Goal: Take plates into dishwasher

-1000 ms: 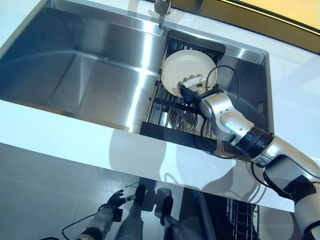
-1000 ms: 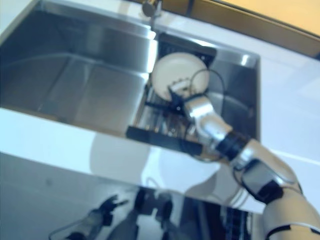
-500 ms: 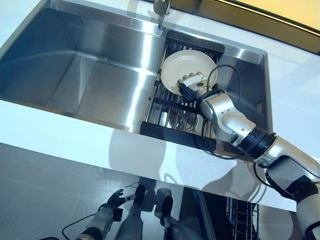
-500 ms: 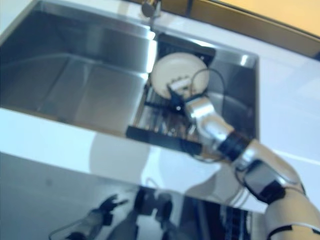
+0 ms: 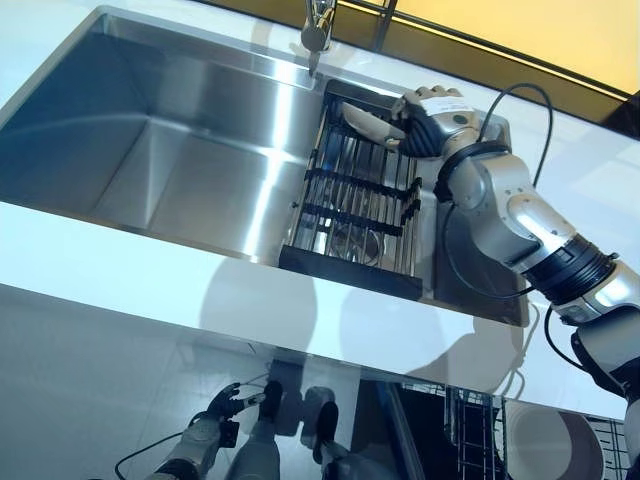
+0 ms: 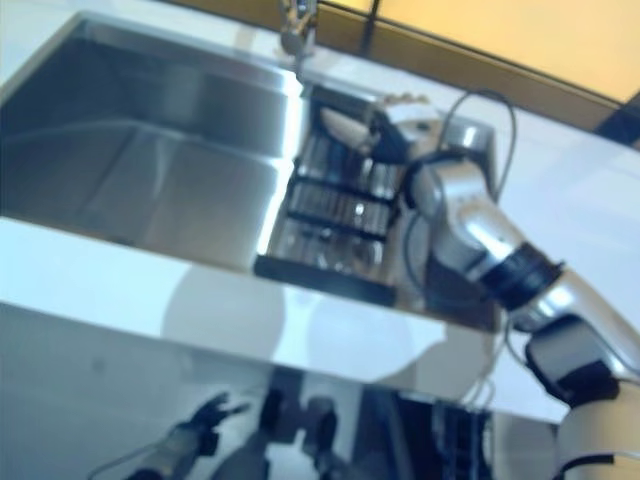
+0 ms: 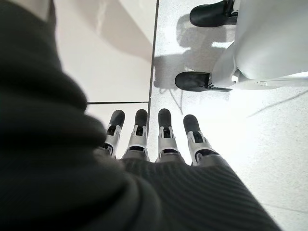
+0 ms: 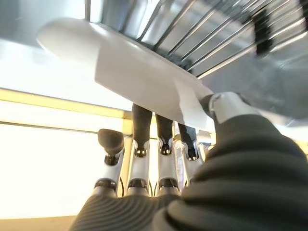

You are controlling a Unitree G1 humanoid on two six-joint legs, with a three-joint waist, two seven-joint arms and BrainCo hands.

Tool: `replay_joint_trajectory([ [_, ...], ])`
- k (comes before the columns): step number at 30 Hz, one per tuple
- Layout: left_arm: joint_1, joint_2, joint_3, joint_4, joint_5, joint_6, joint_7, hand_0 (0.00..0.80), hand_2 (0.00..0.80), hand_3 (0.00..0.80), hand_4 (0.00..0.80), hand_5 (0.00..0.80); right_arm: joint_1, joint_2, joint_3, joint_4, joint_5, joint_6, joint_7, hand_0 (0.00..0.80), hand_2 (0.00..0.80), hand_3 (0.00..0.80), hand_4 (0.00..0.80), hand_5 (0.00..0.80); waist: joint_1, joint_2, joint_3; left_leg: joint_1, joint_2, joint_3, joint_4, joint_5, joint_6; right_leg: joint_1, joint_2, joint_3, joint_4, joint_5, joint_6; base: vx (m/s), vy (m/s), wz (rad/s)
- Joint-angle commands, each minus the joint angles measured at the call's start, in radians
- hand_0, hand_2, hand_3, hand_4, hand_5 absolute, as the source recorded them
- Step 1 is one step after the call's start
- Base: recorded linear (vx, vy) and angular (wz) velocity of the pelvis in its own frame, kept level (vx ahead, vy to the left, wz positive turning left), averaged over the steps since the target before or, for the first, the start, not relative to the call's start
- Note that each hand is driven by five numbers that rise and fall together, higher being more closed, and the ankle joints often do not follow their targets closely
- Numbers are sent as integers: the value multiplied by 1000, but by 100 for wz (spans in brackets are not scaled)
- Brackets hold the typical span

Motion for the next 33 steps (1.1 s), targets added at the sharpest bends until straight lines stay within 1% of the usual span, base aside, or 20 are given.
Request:
replay_joint_trajectory([
  [1,11,-21,10,46,22,-35,-7,0,0,0,0,0,-72,-97,-34,78,38,20,-54,800,800,800,800,800,-29,14,-81,62,-26,49,-3,-144,62,-3,9,0,72,-70,30,30,-2,-8],
  [6,26,-26,11,49,32,-41,-9,0,0,0,0,0,-49,-89,-66,103,165,5,-74,800,800,800,800,800,-29,15,-90,76,-26,50,-3,-149,63,10,9,5,71,-72,29,28,-5,-7],
  [8,31,-23,12,51,34,-45,-15,0,0,0,0,0,-35,-81,-90,122,269,1,-83,800,800,800,800,800,-29,17,-91,81,-25,51,-3,-150,62,14,8,6,72,-73,28,12,-5,-2],
  [10,31,-20,12,55,33,-46,-23,0,0,0,0,0,-18,-66,-122,138,358,2,-77,800,800,800,800,800,-29,20,-93,85,-24,52,-3,-151,62,18,8,7,73,-75,27,0,0,0],
  [17,44,-25,5,69,46,-64,-34,0,0,0,0,0,48,-4,-215,218,625,-29,-84,800,800,800,800,800,-28,29,-96,102,-25,51,-3,-155,61,32,7,9,74,-78,20,27,-7,-1],
  [23,53,-26,-3,85,52,-78,-44,0,0,0,0,0,92,44,-291,261,792,-49,-95,800,800,800,800,800,-31,35,-102,118,-22,56,-3,-160,61,44,9,16,75,-80,17,38,-5,-4],
  [25,60,-26,-7,89,55,-84,-47,0,0,0,0,0,100,49,-311,279,850,-60,-108,800,800,800,800,800,-31,36,-106,122,-22,56,-3,-161,61,47,10,20,75,-80,16,47,-6,-6],
  [27,66,-23,-8,90,55,-85,-51,0,0,0,0,0,108,50,-334,283,890,-56,-113,800,800,800,800,800,-34,35,-112,127,-21,57,-3,-163,61,50,11,26,76,-80,17,51,-6,-4],
  [33,90,-16,-8,100,64,-89,-59,0,0,0,0,0,134,12,-391,331,1024,-71,-114,800,800,800,800,800,-44,30,-133,146,-16,64,-3,-170,62,61,16,44,79,-80,19,56,-13,-6],
])
